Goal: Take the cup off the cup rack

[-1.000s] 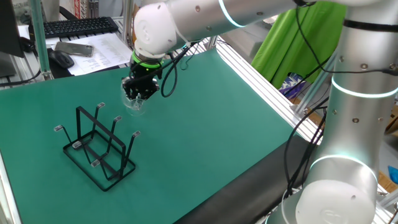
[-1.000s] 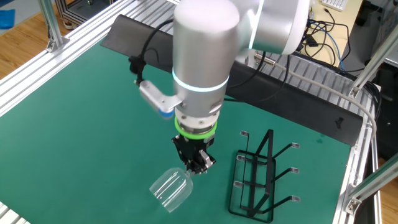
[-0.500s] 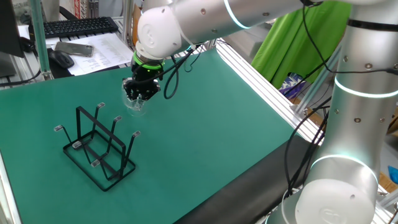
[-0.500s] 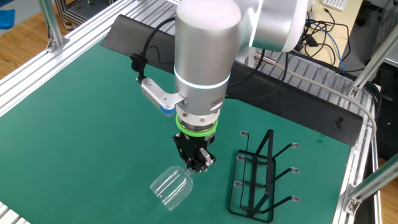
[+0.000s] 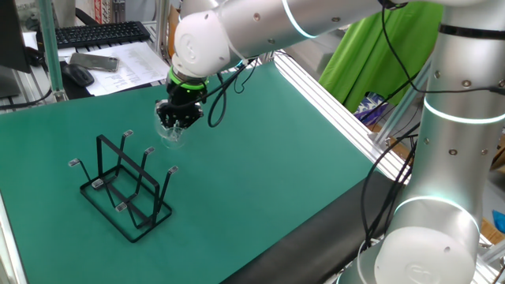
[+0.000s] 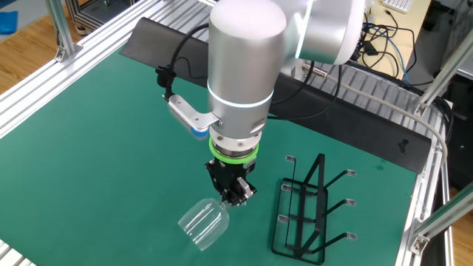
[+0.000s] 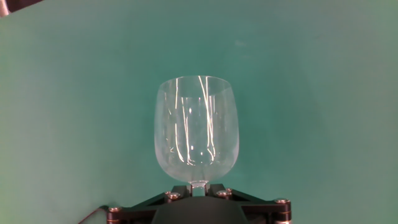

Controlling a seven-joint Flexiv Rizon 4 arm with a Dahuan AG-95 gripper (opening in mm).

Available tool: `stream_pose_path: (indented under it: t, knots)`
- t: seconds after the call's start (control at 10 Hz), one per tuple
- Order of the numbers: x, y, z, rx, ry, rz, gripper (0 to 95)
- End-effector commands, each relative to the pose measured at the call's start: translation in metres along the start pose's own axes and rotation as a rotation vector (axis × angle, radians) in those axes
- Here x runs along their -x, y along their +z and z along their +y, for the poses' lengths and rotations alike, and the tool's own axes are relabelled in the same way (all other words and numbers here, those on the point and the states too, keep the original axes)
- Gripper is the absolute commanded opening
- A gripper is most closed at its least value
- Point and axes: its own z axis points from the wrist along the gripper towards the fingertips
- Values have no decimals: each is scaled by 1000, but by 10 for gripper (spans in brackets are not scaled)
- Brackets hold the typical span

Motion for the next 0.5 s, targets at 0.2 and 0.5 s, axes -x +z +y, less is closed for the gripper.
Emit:
stream_pose_path:
  t: [0.2, 0.5]
  knots:
    - [0, 3, 1, 5, 4, -4, 0]
    - [-2, 9, 1, 16, 0, -35, 0]
